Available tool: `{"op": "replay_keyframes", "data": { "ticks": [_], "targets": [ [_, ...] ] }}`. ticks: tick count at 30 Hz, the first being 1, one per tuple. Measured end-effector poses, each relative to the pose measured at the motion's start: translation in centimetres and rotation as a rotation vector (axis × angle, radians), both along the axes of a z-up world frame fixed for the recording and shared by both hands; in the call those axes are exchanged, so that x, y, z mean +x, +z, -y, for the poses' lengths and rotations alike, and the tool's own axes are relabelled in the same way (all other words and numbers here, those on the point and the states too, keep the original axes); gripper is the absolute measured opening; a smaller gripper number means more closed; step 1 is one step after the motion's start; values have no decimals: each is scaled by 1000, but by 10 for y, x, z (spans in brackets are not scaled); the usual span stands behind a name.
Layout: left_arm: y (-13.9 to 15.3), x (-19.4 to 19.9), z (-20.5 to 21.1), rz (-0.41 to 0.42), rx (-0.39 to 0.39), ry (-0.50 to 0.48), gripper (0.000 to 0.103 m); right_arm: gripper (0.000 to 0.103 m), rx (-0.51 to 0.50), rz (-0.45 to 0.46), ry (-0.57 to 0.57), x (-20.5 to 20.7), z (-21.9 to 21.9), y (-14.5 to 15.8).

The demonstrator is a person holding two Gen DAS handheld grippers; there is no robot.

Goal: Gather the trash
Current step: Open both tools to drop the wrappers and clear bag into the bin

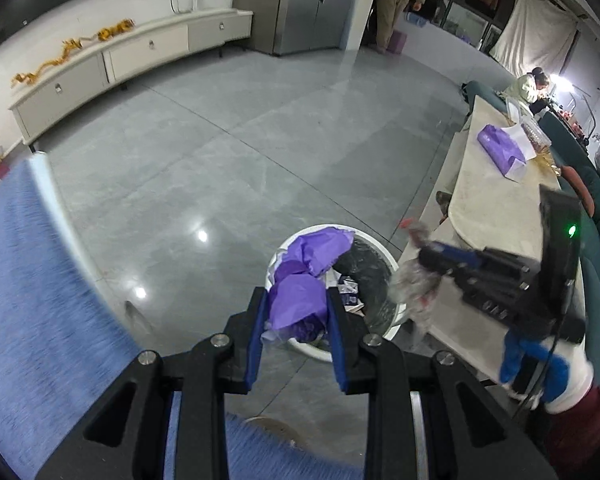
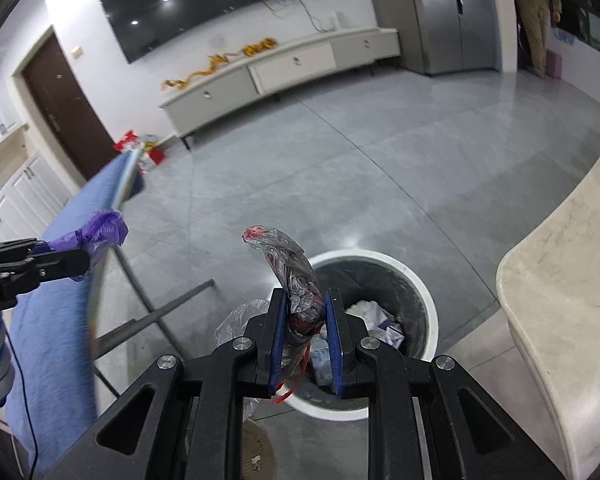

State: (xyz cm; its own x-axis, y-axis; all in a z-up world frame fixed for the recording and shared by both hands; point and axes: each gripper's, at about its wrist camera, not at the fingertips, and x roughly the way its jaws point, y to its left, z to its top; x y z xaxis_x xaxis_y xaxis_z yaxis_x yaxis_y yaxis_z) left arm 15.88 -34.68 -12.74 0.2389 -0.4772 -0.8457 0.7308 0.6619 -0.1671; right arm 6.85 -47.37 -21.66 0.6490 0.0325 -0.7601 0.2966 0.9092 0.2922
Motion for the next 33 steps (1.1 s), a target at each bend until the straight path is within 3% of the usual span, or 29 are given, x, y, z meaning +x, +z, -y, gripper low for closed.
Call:
{"op": "replay_keyframes", "data": {
  "ticks": [9,13,15,16,25,33],
  "targets": [
    [-45,24,50,-106,-4,15,30,21,-1,-97,-59,29,20,-56],
    [-61,32,54,-155,-32,48,54,28,-1,-123,-85,32,30,-71],
    [-63,31,54,-168,-47,55,55,39,-9,-136,-98,31,33,-76],
    [-63,31,52,-175,-55,57,55,39,-11,-139,-102,29,34,-76],
    [-19,12,9,-92,-88,68,55,39,2,-103,-99,3,27,-55],
    [47,-6,-72,28,-126,147,58,43,8,41,-44,-19,-13,22]
  ]
}}
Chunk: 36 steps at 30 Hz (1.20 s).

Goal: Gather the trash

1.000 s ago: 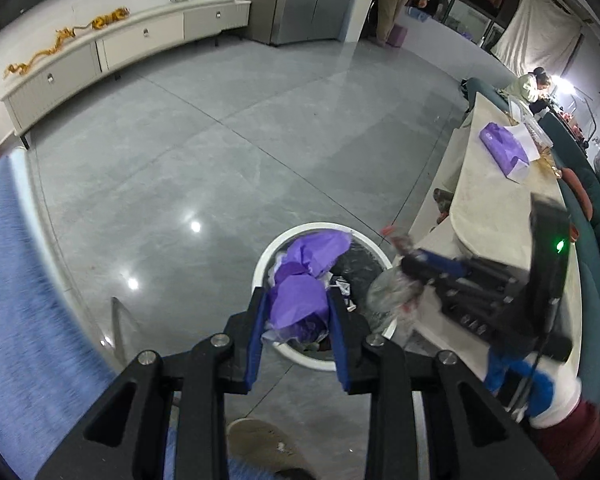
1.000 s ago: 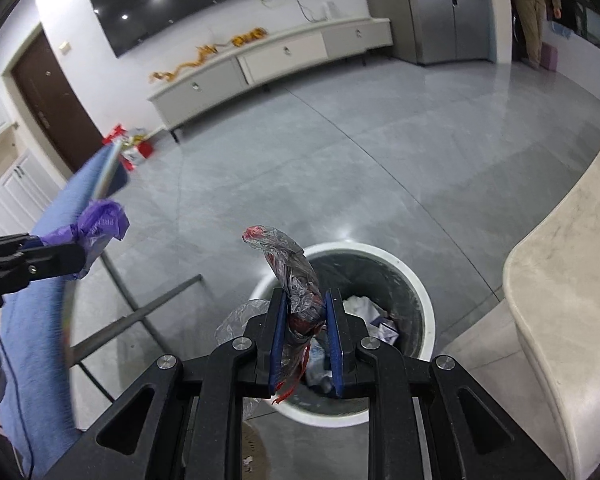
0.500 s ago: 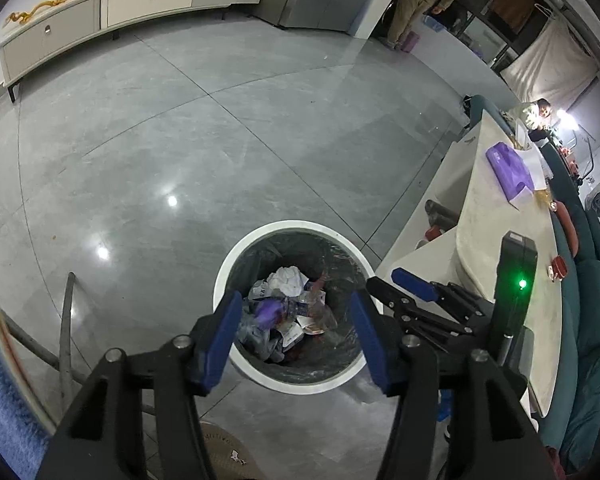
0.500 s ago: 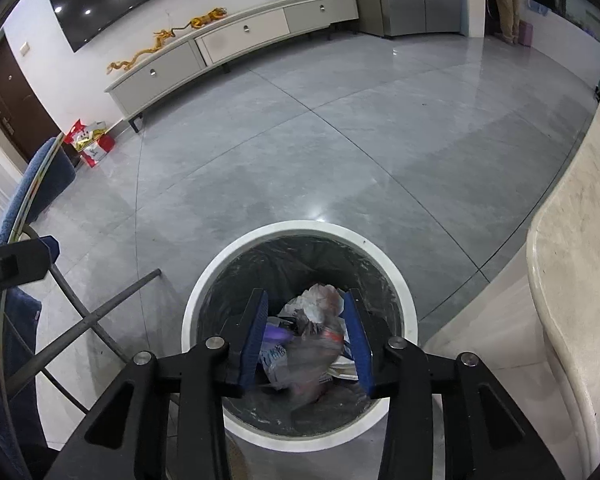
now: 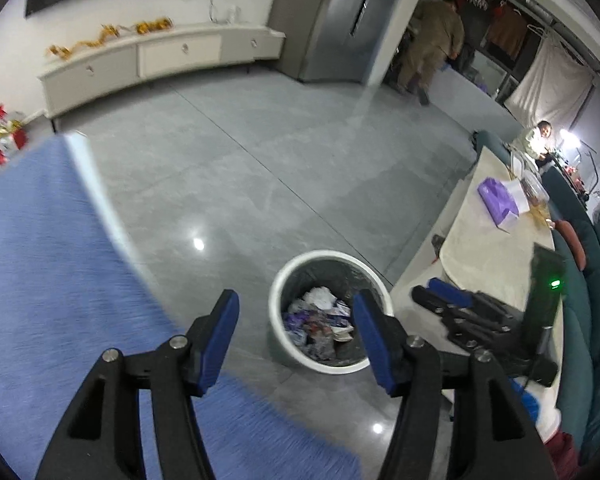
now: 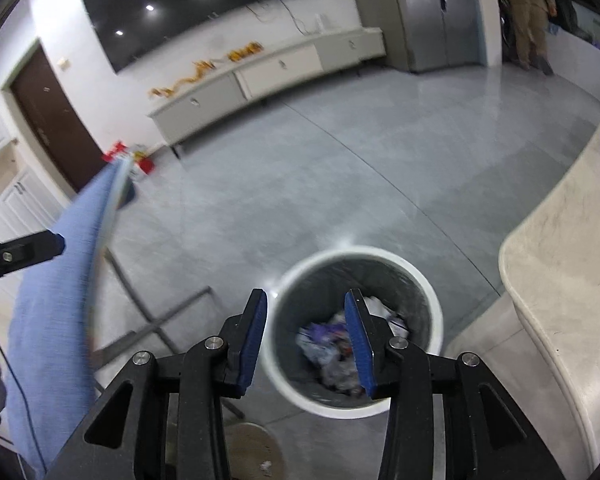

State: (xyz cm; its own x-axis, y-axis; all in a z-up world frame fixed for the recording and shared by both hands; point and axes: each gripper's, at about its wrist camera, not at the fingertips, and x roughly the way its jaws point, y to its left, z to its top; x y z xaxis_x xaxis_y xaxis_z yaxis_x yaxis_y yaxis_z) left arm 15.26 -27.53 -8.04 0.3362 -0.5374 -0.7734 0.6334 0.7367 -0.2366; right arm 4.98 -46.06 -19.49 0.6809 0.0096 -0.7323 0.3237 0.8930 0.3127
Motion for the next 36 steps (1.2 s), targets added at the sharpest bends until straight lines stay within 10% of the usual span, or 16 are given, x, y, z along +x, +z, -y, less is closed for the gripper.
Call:
{"op": "replay_keyframes", "data": {
  "ticks": [15,36],
  "targets": [
    [85,-56,-229,279,-1,295,69,62,-71,257,257,-3,-157,135],
    [99,-137,-333,546,49,563,80,96,-215,353,327,-18,-279,150]
  ]
}}
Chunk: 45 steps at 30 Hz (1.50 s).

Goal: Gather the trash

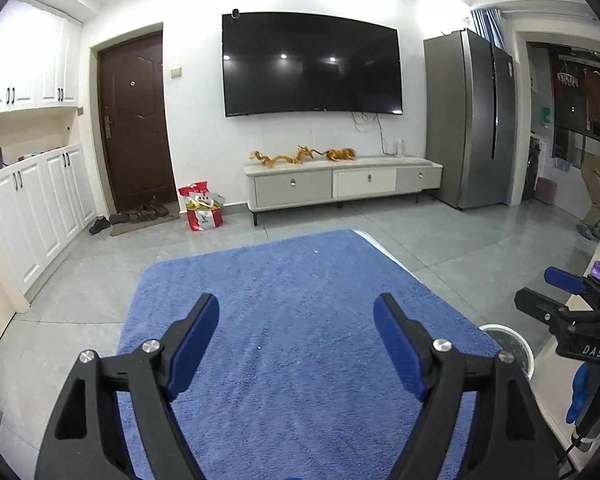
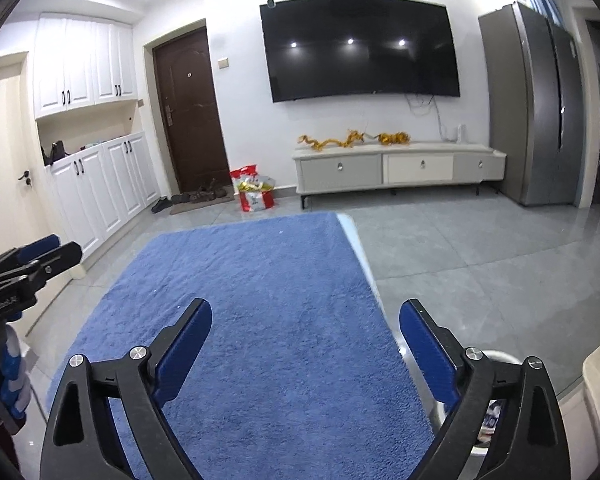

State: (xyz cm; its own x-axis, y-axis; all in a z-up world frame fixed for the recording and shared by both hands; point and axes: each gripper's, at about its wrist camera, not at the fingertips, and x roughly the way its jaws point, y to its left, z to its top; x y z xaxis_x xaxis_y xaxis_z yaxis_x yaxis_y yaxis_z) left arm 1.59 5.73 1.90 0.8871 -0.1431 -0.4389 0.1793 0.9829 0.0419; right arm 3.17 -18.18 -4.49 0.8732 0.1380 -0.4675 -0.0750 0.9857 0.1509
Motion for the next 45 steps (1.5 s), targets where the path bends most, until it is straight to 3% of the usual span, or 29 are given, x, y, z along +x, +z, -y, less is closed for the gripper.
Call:
{"op": "replay_keyframes", "data": {
  "ticks": [9,21,31,34,45],
  "targets": [
    [4,-9,4,44,-28,50,88,103,-37,102,-52,-23,-13,11],
    [0,-16,15,88,-36,81,90,103,-70,106,-104,-25,-11,3],
    [-12,-17,25,70,-56,89,90,103,-65,106,-146,-27,-6,-6],
    [-14,-17,28,62,-59,100,95,103,-66,108,-153,-27,-6,-8],
    [-20,-22,34,73,-37,102,95,103,-128,110,-194,-33,-14,-9]
  ]
}}
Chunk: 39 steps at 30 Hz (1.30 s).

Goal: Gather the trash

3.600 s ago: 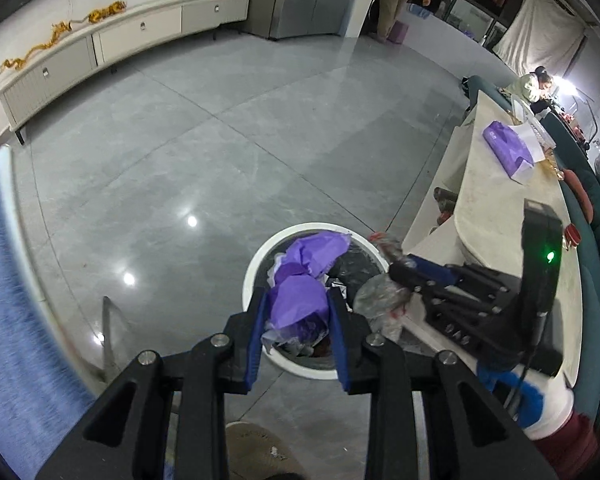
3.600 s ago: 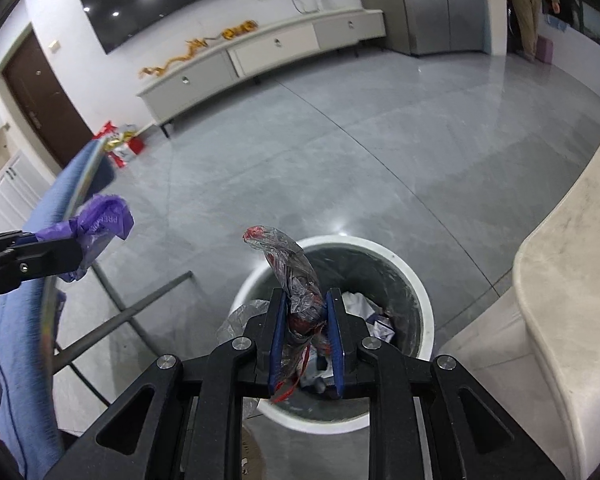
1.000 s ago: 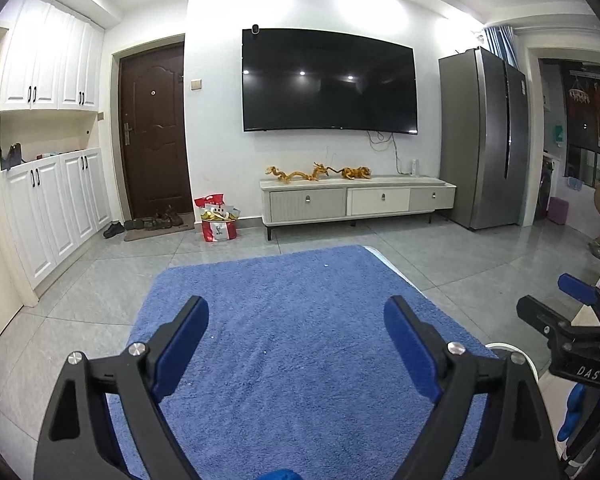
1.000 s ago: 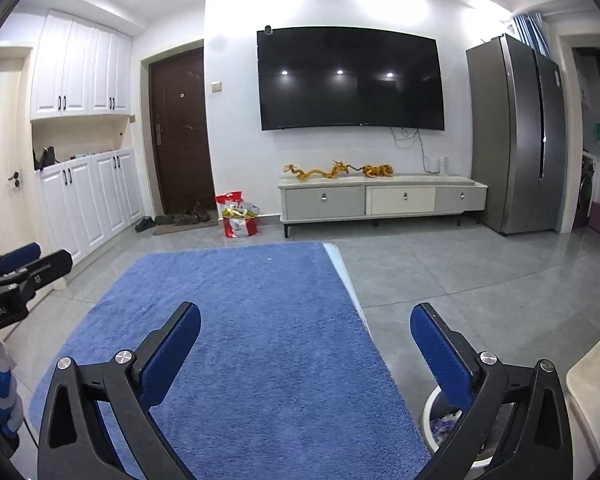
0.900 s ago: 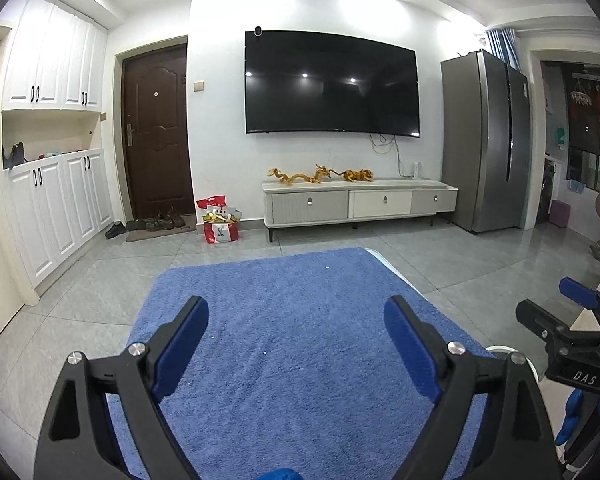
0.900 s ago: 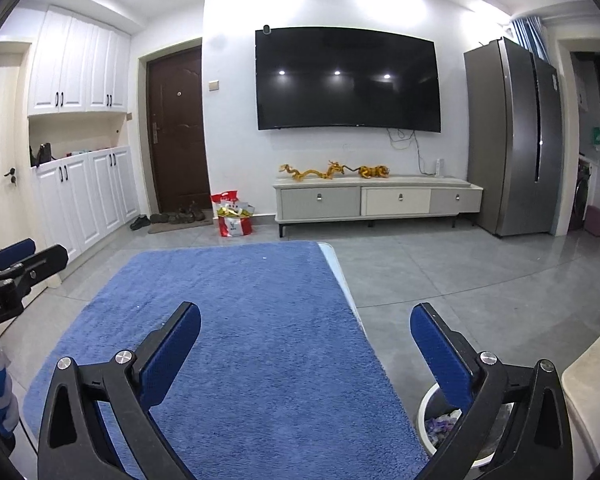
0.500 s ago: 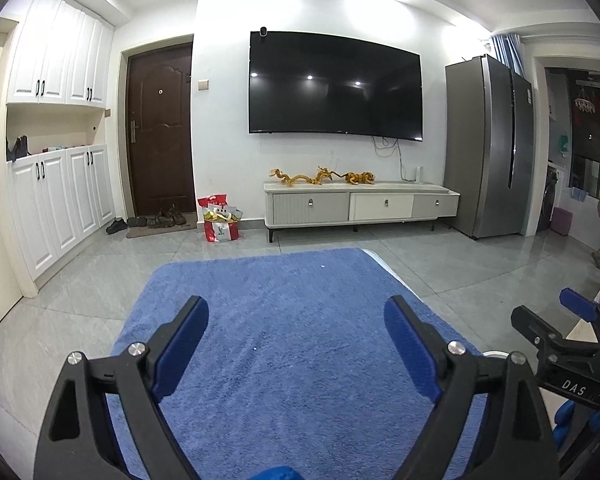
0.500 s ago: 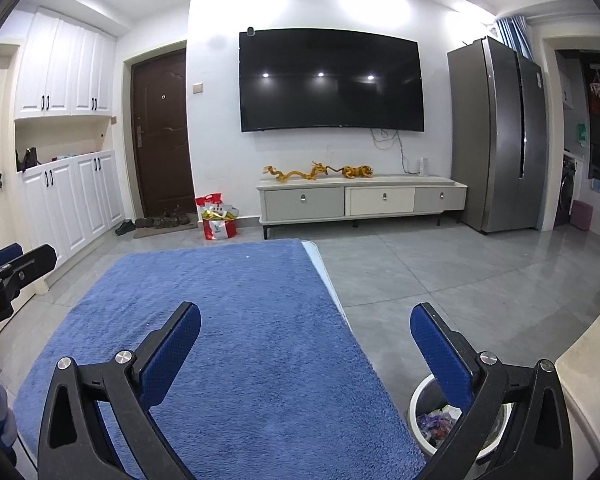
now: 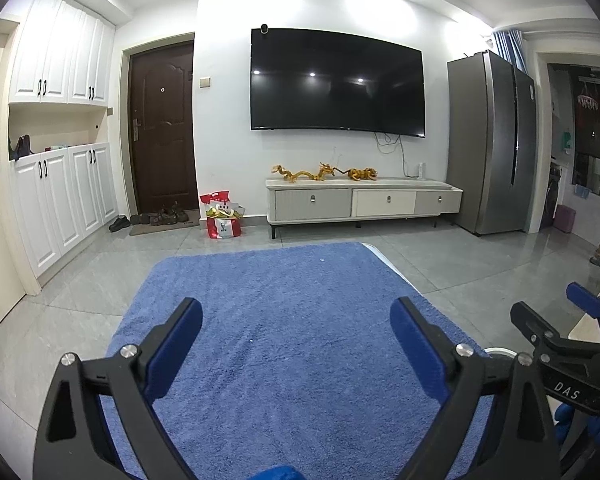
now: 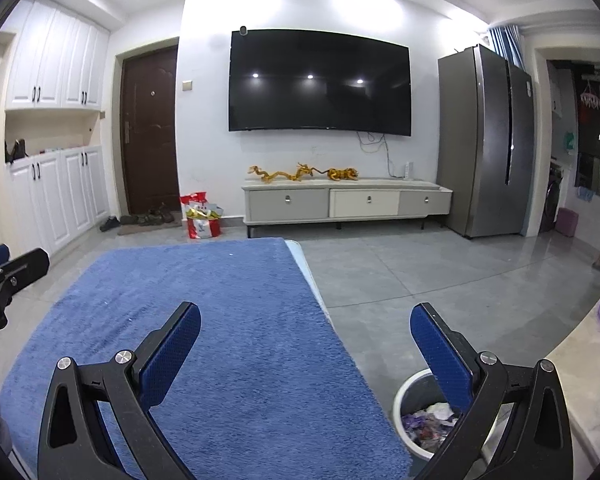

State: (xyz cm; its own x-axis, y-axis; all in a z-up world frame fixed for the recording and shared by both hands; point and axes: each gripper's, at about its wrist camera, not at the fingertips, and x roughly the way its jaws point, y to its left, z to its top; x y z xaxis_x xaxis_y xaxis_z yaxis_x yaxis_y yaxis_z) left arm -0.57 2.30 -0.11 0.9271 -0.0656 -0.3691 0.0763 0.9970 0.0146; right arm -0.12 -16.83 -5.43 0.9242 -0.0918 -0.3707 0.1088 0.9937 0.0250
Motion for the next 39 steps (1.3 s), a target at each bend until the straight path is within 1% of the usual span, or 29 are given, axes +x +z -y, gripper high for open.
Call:
{"op": "replay_keyframes", "data": {
  "ticks": [8,20,24,28,39],
  "targets": [
    [-3,-2,7,7,17,-8,95,103,-47,-2,-17,-3,-7,3],
    [-8,-2,11,-9,16,-25,95,103,-34,-14,-27,-4,-1,2],
    [-10,-3,11,-2,23,-30,95,103,-34,-20,-24,-3,-1,2],
    [-12,-5,11,1,24,-30,95,103,-35,-22,-24,-2,-1,2],
    [-12,2,8,-22,25,-18,95,103,-24,-32,-26,0,4,-2]
  ]
}}
